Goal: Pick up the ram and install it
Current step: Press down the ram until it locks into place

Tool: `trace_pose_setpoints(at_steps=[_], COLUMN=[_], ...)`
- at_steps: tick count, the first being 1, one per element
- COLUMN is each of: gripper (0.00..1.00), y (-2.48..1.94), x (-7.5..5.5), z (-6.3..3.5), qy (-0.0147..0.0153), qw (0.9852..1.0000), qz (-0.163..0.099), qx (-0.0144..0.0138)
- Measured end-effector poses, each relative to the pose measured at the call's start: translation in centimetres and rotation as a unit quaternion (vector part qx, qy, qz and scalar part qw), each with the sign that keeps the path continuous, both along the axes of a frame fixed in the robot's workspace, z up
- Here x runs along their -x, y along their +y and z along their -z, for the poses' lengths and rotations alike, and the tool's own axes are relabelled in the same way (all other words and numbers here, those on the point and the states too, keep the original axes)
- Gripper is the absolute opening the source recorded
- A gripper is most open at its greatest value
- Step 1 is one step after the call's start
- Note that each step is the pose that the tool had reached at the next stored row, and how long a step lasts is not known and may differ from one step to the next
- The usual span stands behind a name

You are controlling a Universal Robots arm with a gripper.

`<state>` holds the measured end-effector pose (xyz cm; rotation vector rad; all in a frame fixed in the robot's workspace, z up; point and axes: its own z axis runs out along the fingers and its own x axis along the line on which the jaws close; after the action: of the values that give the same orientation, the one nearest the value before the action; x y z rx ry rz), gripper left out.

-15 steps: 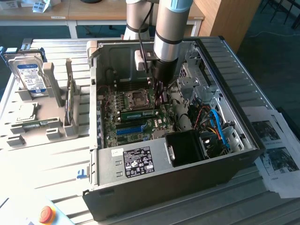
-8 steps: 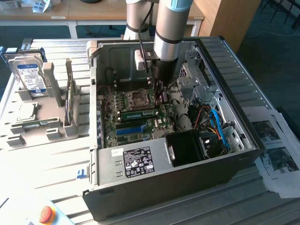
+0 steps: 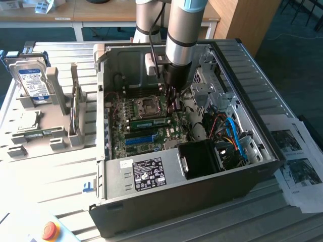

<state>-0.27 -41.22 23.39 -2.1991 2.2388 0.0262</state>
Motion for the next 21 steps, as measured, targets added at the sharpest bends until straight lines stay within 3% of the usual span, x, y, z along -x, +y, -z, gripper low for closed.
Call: trace_pose_setpoints(at_steps=[21], gripper=[0.10], y=[0.00], x=[2.7], z=[0.00], qy=[-0.0013], qw=[1.0000], qz=[0.000], qx=[0.0000])
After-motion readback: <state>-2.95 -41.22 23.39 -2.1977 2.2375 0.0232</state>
